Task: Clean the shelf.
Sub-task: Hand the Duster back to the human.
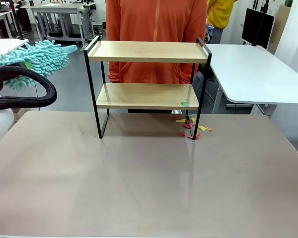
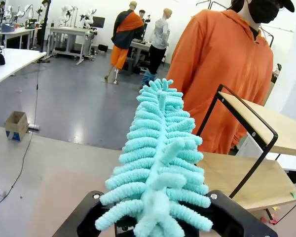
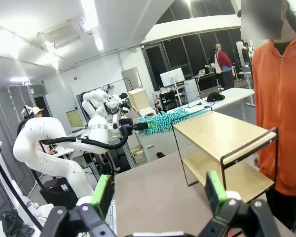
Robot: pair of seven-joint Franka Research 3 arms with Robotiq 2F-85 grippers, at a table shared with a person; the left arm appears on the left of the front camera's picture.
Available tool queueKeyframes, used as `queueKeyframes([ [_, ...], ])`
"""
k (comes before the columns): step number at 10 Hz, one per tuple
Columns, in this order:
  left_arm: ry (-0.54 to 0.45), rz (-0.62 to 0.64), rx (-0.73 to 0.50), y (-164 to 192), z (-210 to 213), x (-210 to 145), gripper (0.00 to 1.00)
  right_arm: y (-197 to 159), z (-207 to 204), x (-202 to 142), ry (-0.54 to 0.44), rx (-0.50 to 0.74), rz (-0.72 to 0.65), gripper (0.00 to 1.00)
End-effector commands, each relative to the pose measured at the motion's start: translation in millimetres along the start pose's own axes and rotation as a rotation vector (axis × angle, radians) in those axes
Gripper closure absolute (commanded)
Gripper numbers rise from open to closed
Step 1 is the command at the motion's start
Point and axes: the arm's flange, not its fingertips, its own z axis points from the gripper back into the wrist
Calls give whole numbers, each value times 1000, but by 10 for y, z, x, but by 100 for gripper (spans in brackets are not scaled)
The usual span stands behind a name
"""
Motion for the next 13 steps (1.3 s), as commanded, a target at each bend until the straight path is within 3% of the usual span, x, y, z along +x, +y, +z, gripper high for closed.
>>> queueKeyframes([
  [1, -2, -2, -9, 1, -12, -1, 82, 15, 11, 12, 18, 7, 5, 0],
  [11, -2, -2, -9, 1, -12, -1, 82, 15, 11, 12, 18, 7, 5, 0],
  [12, 0, 0, -1, -2, -1, -1, 26, 15, 11, 12, 18, 7, 5, 0],
  [13, 6, 17, 14, 5, 138, 155, 26, 15, 11, 12, 18, 7, 5, 0],
])
